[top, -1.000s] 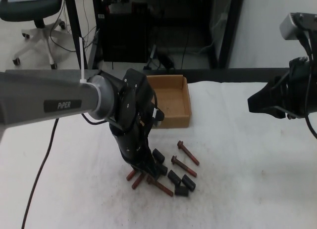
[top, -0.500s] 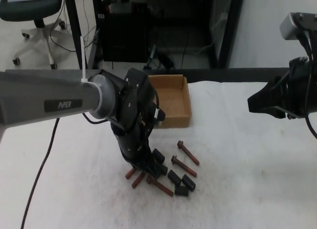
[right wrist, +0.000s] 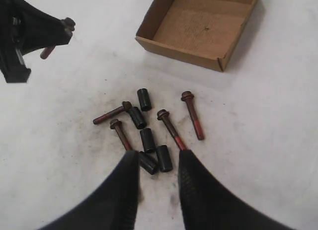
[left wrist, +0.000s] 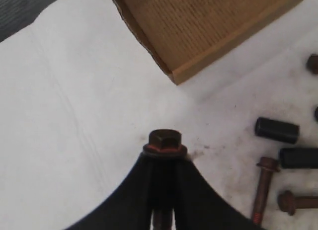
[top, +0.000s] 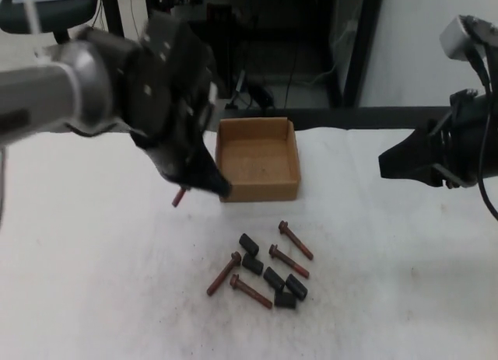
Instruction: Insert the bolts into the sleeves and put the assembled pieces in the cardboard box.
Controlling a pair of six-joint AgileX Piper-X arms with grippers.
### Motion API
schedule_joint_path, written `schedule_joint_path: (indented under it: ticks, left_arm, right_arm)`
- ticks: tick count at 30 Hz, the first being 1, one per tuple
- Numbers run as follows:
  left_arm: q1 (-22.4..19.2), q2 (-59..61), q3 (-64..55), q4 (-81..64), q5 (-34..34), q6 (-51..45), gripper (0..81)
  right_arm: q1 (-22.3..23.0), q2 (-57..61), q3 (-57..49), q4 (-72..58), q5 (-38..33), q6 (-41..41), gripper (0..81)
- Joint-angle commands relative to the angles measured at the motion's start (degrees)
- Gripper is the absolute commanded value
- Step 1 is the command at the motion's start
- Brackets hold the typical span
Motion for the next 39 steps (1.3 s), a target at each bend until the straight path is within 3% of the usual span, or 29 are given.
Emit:
schedule_joint_path:
  ticks: [1,6,8,15,23,39]
  left_arm:
    - [1.87,-4.62,0.47,-0.21,6.39,-5.22,0.0]
    - [5.76,-9.74,3.88,-1.63,13.09,-7.39,0.0]
    - [7.4,-11.26,5.6,-1.43,14.46,-7.39,0.0]
    - [10.82,-18.05,11.51,-0.62,21.5,-7.39,0.0]
    - [11.0,-23.24,12.68,-0.62,21.6,-7.39,0.0]
    - [11.0,-23.4,12.81,-0.62,21.62,-7.39,0.0]
  right_arm:
    - [1.66,1.65,-0.64,-2.55,-2.21,0.0,26.0]
    - [10.62,6.98,-1.23,-11.58,-1.41,0.36,25.6]
    - [14.7,10.41,-2.74,-12.52,2.03,0.01,24.7]
    - [21.88,28.47,-17.25,-1.04,13.63,-10.48,24.5]
    - [22.79,44.37,-33.85,11.98,21.55,-14.85,24.5]
    - [26.34,51.16,-35.48,9.66,22.66,-20.0,24.6]
